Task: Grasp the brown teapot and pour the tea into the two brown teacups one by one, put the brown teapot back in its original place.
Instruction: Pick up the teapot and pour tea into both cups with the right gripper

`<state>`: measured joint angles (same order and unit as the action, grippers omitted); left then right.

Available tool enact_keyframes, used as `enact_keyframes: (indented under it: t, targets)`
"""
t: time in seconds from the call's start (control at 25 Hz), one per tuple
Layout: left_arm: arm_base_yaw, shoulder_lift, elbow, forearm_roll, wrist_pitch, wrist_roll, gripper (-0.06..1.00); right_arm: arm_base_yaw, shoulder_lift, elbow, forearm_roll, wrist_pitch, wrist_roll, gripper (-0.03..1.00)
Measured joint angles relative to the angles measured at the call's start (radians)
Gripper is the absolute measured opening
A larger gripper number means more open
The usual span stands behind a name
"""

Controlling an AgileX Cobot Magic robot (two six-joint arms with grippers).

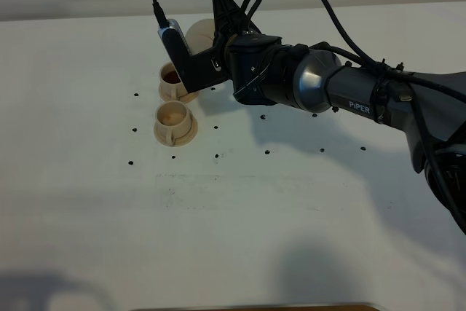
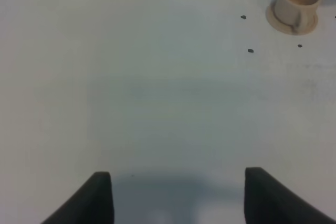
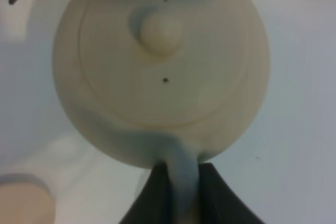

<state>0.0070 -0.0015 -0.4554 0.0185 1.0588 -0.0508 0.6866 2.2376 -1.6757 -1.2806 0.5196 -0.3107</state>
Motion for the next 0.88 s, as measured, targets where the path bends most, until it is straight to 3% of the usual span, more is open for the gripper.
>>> enact_keyframes:
  t: [0.88]
  targets:
    - [0.000, 0.000, 0.000, 0.000, 0.000, 0.000, 0.60, 0.000, 0.000, 0.000, -0.056, 0.000, -0.006, 0.09]
